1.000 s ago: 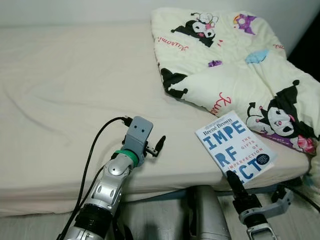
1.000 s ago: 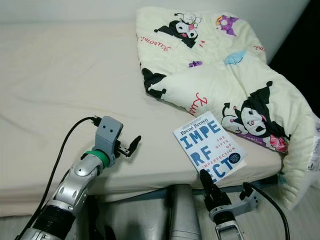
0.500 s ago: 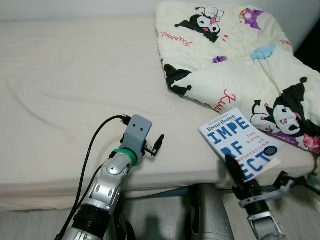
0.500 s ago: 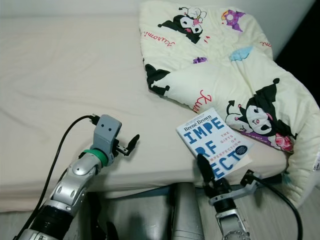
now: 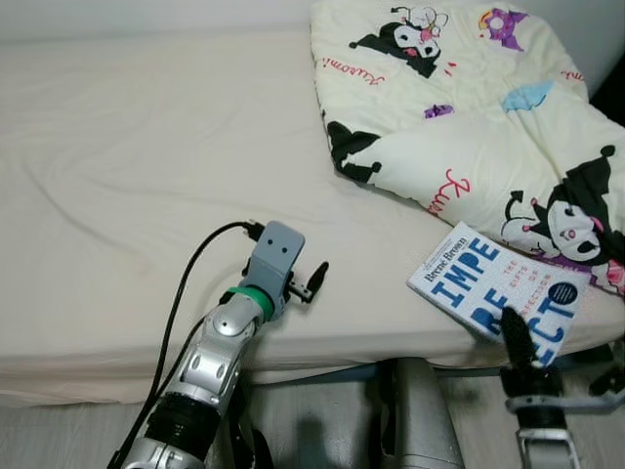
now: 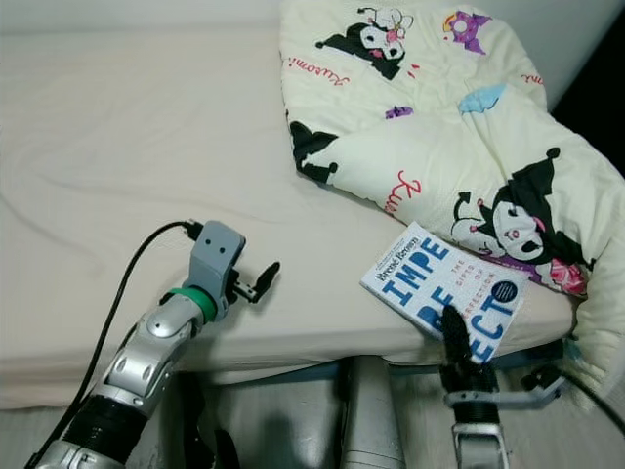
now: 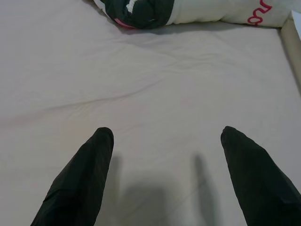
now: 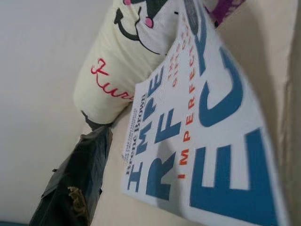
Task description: Clean up the room
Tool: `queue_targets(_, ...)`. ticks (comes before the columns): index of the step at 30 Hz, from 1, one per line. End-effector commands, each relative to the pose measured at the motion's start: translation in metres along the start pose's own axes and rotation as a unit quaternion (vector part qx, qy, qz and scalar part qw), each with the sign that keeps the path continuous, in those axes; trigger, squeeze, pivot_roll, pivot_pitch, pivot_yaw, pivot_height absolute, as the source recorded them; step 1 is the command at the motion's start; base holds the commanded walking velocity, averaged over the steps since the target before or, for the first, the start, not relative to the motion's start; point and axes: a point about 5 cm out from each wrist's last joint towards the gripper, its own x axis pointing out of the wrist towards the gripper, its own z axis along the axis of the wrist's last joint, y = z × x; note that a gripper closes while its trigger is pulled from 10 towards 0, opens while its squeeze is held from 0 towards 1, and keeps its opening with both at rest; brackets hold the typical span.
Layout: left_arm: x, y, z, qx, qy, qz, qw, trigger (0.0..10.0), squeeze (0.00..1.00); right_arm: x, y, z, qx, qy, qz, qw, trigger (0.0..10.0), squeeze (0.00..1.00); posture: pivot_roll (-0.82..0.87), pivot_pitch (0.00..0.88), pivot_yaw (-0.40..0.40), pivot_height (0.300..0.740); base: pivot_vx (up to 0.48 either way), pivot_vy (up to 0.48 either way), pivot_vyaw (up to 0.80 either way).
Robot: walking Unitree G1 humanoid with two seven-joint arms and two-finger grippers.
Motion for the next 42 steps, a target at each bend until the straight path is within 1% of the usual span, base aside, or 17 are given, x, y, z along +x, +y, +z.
queue_targets(1, -0.002, 0.000, -0.010, -0.003, 0.021, 0.003, 1.000, 10.0, 0.00, -0.006, -0.009, -0.003, 0.004, 0.006, -0.027, 1.000, 4.4, 0.00, -0.05, 0.236, 0.114, 0.565, 0.000, 0.000, 0.00)
queue_targets(3, -0.004, 0.001, -0.011, -0.004, 0.023, 0.007, 1.000, 10.0, 0.00, 0.005, -0.009, -0.002, 0.006, 0.007, -0.028, 1.000, 0.0, 0.00, -0.04, 0.235, 0.111, 0.565, 0.000, 0.000, 0.00)
queue_targets(10, -0.006, 0.002, -0.012, -0.004, 0.025, 0.009, 1.000, 10.0, 0.00, 0.026, -0.003, 0.007, 0.009, -0.001, -0.013, 1.000, 0.0, 0.00, -0.04, 0.232, 0.113, 0.565, 0.000, 0.000, 0.00)
queue_targets(15, -0.004, 0.003, -0.010, -0.007, 0.021, 0.013, 1.000, 10.0, 0.00, 0.035, 0.008, 0.008, 0.019, -0.003, 0.027, 0.999, 0.0, 0.00, -0.04, 0.226, 0.105, 0.565, 0.000, 0.000, 0.00)
queue_targets(21, -0.003, 0.002, -0.011, -0.010, 0.021, 0.018, 1.000, 10.0, 0.00, 0.043, 0.033, 0.013, 0.040, -0.015, 0.112, 0.993, 0.0, 0.00, -0.05, 0.215, 0.092, 0.565, 0.000, 0.000, 0.00)
queue_targets(22, -0.003, 0.002, -0.011, -0.010, 0.021, 0.018, 1.000, 10.0, 0.00, 0.043, 0.033, 0.013, 0.040, -0.015, 0.112, 0.993, 0.0, 0.00, -0.05, 0.215, 0.092, 0.565, 0.000, 0.000, 0.00)
queue_targets(24, -0.002, 0.001, -0.011, -0.011, 0.021, 0.017, 1.000, 10.0, 0.00, 0.047, 0.044, 0.017, 0.040, -0.021, 0.143, 0.989, 0.0, 0.00, -0.06, 0.211, 0.089, 0.565, 0.000, 0.000, 0.00)
queue_targets(25, -0.002, 0.001, -0.011, -0.011, 0.021, 0.017, 1.000, 10.0, 0.00, 0.047, 0.044, 0.017, 0.040, -0.021, 0.143, 0.989, 0.0, 0.00, -0.06, 0.211, 0.089, 0.565, 0.000, 0.000, 0.00)
queue_targets(30, 0.001, 0.001, -0.009, -0.013, 0.018, 0.020, 1.000, 10.0, 0.00, 0.058, 0.077, 0.019, 0.015, -0.006, 0.208, 0.978, 0.0, 0.00, -0.07, 0.205, 0.084, 0.565, 0.000, 0.000, 0.00)
queue_targets(31, 0.001, 0.001, -0.009, -0.013, 0.018, 0.020, 1.000, 10.0, 0.00, 0.058, 0.077, 0.019, 0.015, -0.006, 0.208, 0.978, 0.0, 0.00, -0.07, 0.205, 0.084, 0.565, 0.000, 0.000, 0.00)
queue_targets(32, 0.002, 0.001, -0.008, -0.015, 0.015, 0.023, 1.000, 10.0, 0.00, 0.060, 0.092, 0.021, 0.011, -0.002, 0.239, 0.971, 0.0, 0.00, -0.07, 0.200, 0.076, 0.565, 0.000, 0.000, 0.00)
queue_targets(33, 0.002, 0.001, -0.008, -0.015, 0.015, 0.023, 1.000, 10.0, 0.00, 0.060, 0.092, 0.021, 0.011, -0.002, 0.239, 0.971, 0.0, 0.00, -0.07, 0.200, 0.076, 0.565, 0.000, 0.000, 0.00)
queue_targets(36, 0.002, 0.001, -0.006, -0.018, 0.010, 0.031, 0.999, 10.0, 0.00, 0.057, 0.114, 0.021, 0.011, 0.010, 0.274, 0.962, 0.0, 0.00, -0.08, 0.191, 0.059, 0.565, 0.000, 0.000, 0.00)
queue_targets(37, 0.002, 0.001, -0.006, -0.018, 0.010, 0.031, 0.999, 10.0, 0.00, 0.057, 0.114, 0.021, 0.011, 0.010, 0.274, 0.962, 0.0, 0.00, -0.08, 0.191, 0.059, 0.565, 0.000, 0.000, 0.00)
queue_targets(39, 0.001, 0.004, -0.001, -0.013, -0.001, 0.040, 0.999, 10.0, 0.00, 0.051, 0.125, 0.018, 0.004, 0.026, 0.289, 0.957, 0.0, 0.00, -0.08, 0.188, 0.051, 0.565, 0.000, 0.000, 0.00)
queue_targets(40, -0.001, 0.009, 0.004, -0.005, -0.012, 0.048, 0.999, 10.0, 0.00, 0.047, 0.129, 0.014, -0.016, 0.038, 0.283, 0.958, 0.0, 0.00, -0.08, 0.186, 0.048, 0.565, 0.000, 0.000, 0.00)
queue_targets(42, -0.004, 0.014, 0.009, 0.001, -0.022, 0.057, 0.998, 10.0, 0.00, 0.043, 0.131, 0.012, -0.032, 0.047, 0.278, 0.959, 0.0, 0.00, -0.09, 0.184, 0.048, 0.565, 0.000, 0.000, 0.00)
